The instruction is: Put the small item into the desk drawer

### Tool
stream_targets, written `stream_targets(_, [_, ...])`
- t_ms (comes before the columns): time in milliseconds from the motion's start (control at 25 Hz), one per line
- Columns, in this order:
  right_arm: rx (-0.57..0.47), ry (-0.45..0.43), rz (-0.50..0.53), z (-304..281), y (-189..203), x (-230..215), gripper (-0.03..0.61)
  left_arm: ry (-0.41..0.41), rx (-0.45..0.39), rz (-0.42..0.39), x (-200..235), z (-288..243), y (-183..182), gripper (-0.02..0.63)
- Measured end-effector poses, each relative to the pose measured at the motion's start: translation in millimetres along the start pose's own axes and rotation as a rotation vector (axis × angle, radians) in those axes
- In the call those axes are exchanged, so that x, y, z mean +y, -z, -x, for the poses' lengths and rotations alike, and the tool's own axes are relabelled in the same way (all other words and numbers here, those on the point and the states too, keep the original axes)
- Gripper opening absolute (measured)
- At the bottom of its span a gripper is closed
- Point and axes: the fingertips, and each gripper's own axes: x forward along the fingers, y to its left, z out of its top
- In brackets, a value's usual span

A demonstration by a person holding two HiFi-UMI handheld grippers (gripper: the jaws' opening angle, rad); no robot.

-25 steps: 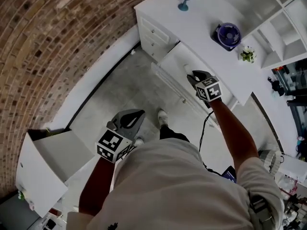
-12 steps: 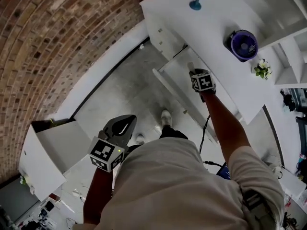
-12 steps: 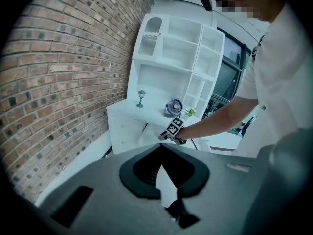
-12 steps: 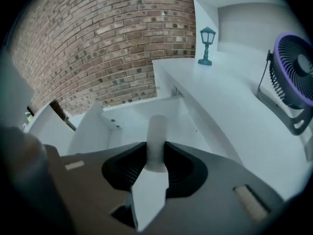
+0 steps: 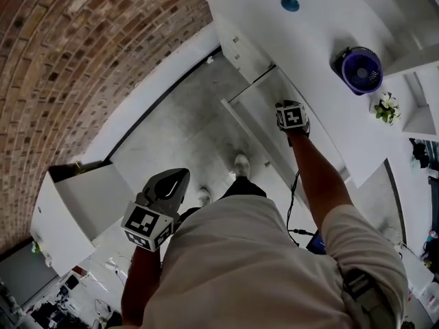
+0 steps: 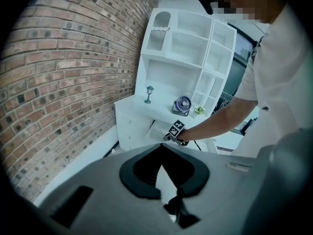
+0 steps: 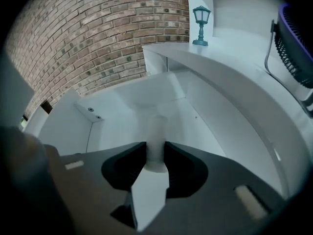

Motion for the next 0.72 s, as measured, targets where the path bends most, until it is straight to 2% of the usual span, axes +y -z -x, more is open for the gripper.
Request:
stream_targets(200, [-0.001, 0.010, -0.019, -4, 3, -5, 0.147, -0.005, -0.003, -0.017, 3, 1, -6, 0.006])
stream_targets(320, [-0.004, 0.005, -0.035, -2, 3, -5, 0.190, 0.002, -0.008, -0.027, 4, 2, -8, 0.006])
stream_targets(720, [-0.086, 0.010, -0.037, 40, -4, 10, 0.165, 0.078, -0.036, -0.064, 2, 12, -6, 0.006])
